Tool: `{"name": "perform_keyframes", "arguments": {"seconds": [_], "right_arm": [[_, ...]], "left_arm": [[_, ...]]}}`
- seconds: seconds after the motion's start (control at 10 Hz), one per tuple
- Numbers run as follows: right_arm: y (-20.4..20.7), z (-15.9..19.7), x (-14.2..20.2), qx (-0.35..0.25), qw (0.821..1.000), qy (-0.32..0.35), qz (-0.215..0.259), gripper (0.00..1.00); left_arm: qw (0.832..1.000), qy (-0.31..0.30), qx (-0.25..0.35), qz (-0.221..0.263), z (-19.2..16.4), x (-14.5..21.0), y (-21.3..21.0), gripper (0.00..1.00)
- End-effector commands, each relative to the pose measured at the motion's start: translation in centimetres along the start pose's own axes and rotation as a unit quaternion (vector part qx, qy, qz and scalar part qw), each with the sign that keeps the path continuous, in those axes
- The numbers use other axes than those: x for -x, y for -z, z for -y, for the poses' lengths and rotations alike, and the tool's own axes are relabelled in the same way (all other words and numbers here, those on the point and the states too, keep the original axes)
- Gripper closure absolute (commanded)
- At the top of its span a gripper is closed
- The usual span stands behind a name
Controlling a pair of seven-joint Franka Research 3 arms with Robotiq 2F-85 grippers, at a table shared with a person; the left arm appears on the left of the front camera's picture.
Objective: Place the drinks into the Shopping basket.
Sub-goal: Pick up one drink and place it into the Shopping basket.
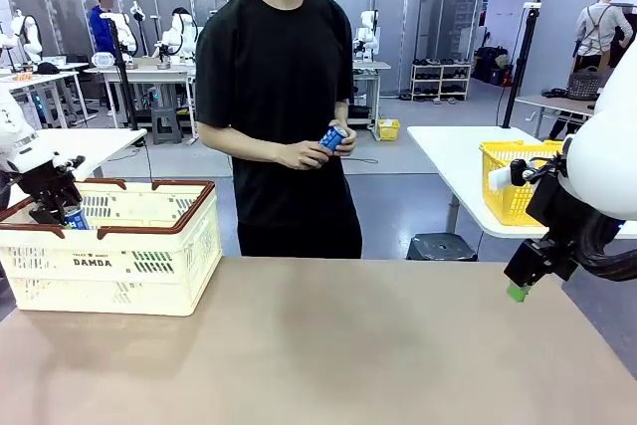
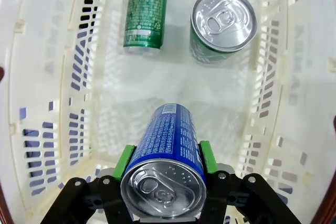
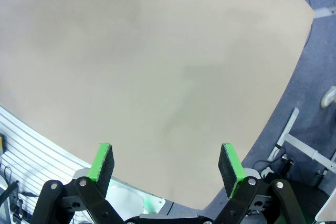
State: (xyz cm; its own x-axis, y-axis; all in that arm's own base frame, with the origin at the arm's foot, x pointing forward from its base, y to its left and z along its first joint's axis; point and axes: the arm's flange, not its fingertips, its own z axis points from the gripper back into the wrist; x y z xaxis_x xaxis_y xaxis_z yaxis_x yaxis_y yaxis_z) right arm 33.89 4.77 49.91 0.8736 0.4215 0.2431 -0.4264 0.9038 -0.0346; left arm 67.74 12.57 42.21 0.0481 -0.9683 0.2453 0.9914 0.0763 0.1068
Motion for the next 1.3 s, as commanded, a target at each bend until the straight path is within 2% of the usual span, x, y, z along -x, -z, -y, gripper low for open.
{"name": "perform_keyframes", "arguments": {"seconds": [0.0, 0.8, 1.2], "right_arm": [[0.1, 0.0, 0.2, -0.004, 1.000, -0.001, 0.000, 0.00], [0.1, 0.0, 0.2, -0.004, 1.000, -0.001, 0.000, 0.00], [0.1, 0.0, 0.2, -0.004, 1.000, -0.001, 0.000, 0.00]], "left_arm": [[1.000, 0.016, 0.023, 0.003, -1.1, -0.4, 0.3, 0.42], [0.997, 0.013, 0.056, -0.051, -1.2, -0.9, 4.8, 0.42], [0.996, 0.007, 0.067, -0.051, -1.0, -0.3, 5.8, 0.39]]}}
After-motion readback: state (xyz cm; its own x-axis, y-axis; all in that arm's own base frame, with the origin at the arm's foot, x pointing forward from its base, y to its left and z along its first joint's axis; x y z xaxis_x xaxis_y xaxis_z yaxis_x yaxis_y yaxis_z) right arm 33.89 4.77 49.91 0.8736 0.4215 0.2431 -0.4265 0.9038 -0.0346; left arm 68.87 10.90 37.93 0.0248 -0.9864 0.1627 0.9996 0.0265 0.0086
